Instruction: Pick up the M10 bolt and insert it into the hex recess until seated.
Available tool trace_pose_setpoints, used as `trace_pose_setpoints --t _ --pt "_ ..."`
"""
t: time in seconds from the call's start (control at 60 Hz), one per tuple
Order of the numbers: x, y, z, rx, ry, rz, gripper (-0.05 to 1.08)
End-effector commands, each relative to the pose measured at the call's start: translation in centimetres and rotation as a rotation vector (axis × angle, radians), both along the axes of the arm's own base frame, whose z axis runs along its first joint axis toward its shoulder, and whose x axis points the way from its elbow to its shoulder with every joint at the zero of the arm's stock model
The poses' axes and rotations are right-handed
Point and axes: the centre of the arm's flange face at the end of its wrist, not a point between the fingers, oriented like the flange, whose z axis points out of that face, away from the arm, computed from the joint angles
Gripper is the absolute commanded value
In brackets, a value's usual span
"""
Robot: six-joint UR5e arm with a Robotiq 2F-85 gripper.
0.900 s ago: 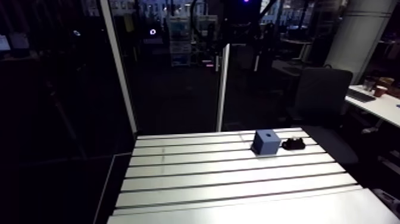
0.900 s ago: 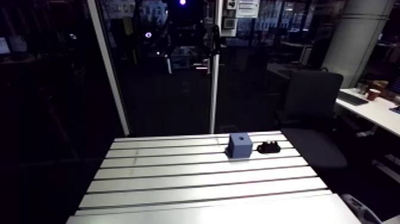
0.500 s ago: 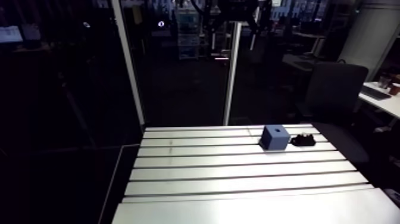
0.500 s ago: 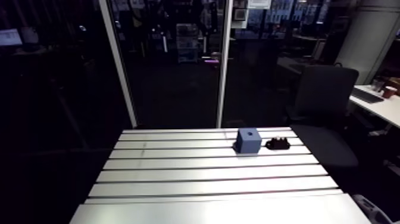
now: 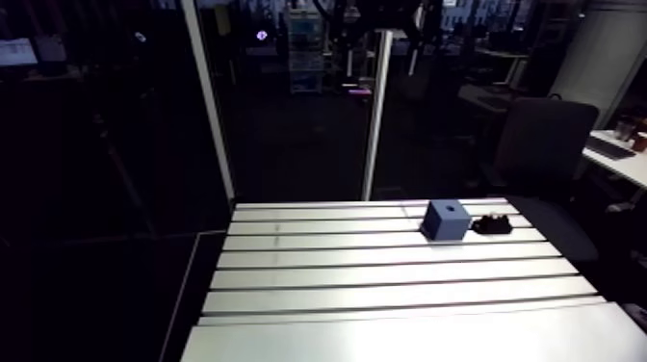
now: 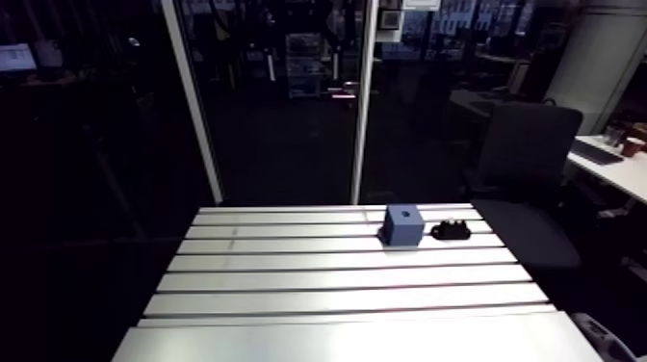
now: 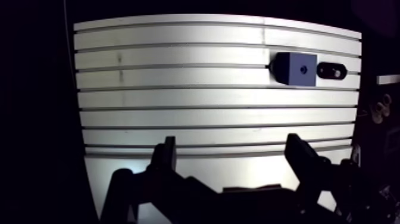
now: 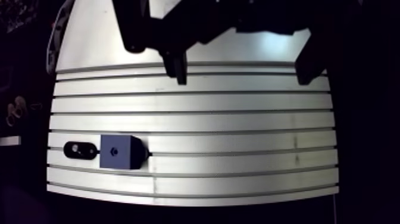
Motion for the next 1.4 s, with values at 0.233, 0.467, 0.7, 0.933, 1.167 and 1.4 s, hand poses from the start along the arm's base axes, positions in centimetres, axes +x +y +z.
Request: trace_pose_setpoints --t 0.233,0.467,0.7,0.933,1.167,1.4 --pt "-0.8 8.4 -0.6 0.055 -0.010 0.101 0.01" --pt "-2.2 14.5 -2.1 0.050 -0.040 0.145 0.01" --pt "-3.9 17.8 -4.3 0.050 -0.061 0.173 0.01" --pt "-6.0 20.3 -7.8 0.039 -0.078 0.155 0.01" --pt "-6.6 23.8 -9.9 0.031 -0.085 0.106 0.01" --pt "-7.4 25.7 -11.9 0.026 -0.093 0.086 0.01"
